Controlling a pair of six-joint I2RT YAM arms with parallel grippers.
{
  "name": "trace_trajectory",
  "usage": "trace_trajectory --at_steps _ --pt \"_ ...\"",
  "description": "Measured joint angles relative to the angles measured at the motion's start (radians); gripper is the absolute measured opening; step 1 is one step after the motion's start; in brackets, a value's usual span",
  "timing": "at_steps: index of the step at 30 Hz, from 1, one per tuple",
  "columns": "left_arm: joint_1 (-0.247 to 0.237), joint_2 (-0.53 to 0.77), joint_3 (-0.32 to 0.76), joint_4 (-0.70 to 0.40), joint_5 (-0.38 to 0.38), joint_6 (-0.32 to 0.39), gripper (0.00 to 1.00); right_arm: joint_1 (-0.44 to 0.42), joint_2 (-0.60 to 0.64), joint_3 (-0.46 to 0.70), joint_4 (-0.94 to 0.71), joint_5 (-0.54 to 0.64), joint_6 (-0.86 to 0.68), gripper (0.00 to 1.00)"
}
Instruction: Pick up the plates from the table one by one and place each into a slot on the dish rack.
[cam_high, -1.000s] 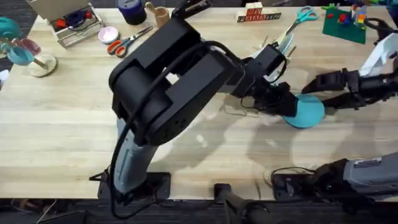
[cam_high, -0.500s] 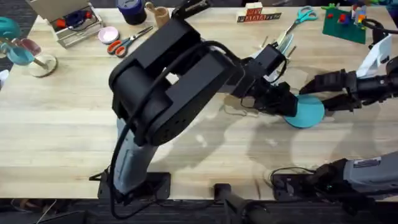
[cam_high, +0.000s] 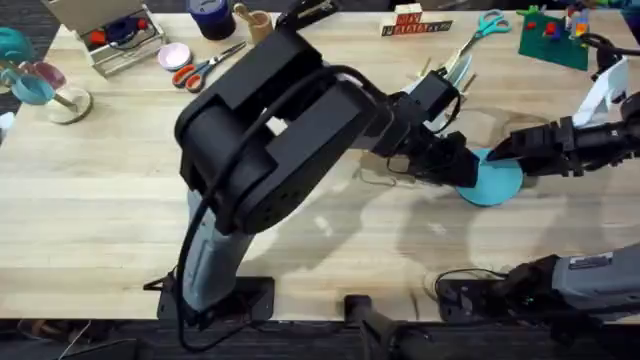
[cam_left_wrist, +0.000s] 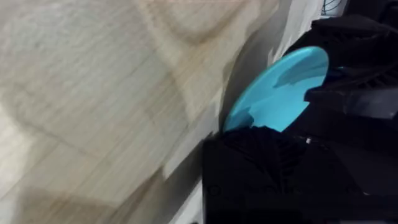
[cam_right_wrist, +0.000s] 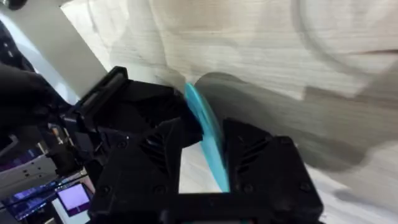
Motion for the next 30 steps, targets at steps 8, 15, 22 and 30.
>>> trace_trajectory --at_steps 8,15,22,30 --pt "0.002 0.000 0.000 0.000 0.006 -0.001 0.040 -0.005 0.000 0.000 0.001 0.012 -0.017 0.097" --pt "0.009 0.000 0.000 0.000 0.026 -0.004 0.041 -0.009 0.000 0.000 -0.006 0.010 -0.022 0.032" --pt "0.009 0.000 0.000 0.000 0.026 -0.004 0.041 -0.009 0.000 0.000 0.002 0.009 -0.023 0.028" --pt "0.009 0.000 0.000 0.003 0.020 0.002 0.040 -0.009 0.000 0.007 0.001 -0.001 -0.025 0.029"
